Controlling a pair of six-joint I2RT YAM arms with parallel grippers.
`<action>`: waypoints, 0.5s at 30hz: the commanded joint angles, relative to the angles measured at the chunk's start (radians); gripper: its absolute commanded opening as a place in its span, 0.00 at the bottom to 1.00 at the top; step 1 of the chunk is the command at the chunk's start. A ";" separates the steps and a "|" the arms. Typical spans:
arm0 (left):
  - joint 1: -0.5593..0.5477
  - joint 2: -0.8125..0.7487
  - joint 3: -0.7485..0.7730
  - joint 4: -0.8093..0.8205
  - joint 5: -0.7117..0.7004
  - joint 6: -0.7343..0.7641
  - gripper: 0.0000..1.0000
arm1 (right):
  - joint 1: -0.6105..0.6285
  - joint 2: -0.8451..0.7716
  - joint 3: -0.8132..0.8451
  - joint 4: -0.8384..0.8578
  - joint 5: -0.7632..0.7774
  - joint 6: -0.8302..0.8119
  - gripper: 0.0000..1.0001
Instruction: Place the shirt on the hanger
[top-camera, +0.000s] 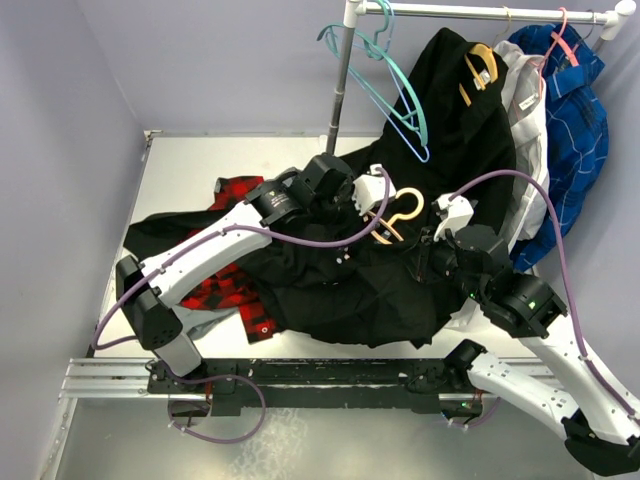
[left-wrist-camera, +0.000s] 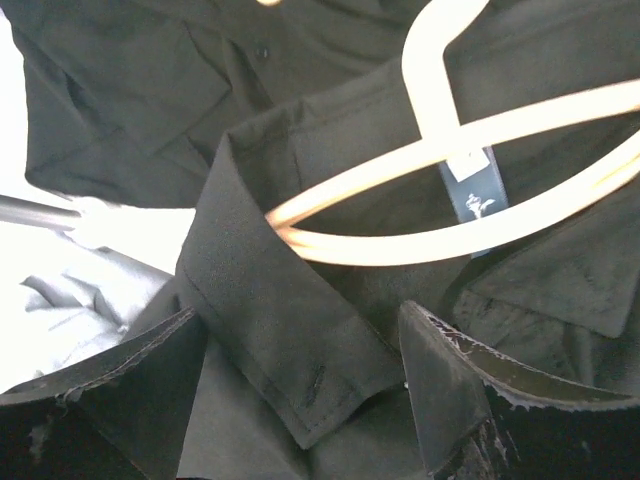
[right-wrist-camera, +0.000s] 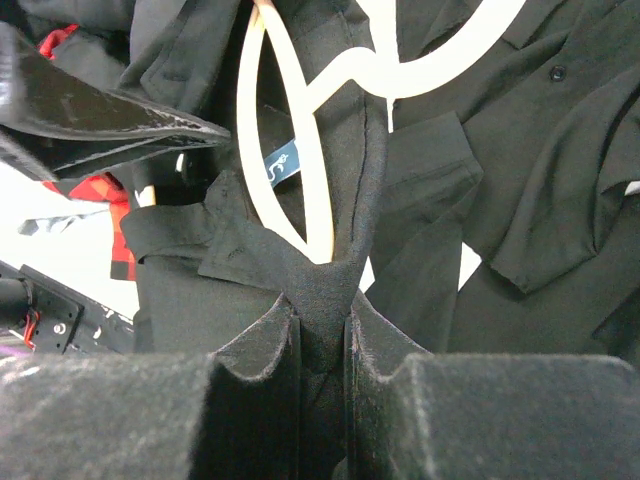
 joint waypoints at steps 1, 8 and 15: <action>-0.003 -0.032 -0.050 0.030 -0.056 -0.010 0.74 | -0.003 -0.006 0.031 0.100 -0.009 0.031 0.00; -0.010 -0.062 -0.081 0.002 0.001 0.011 0.00 | -0.003 -0.005 0.046 0.089 0.024 0.026 0.00; -0.048 -0.123 -0.122 -0.077 0.146 0.036 0.00 | -0.002 -0.019 0.022 0.079 0.110 0.058 0.00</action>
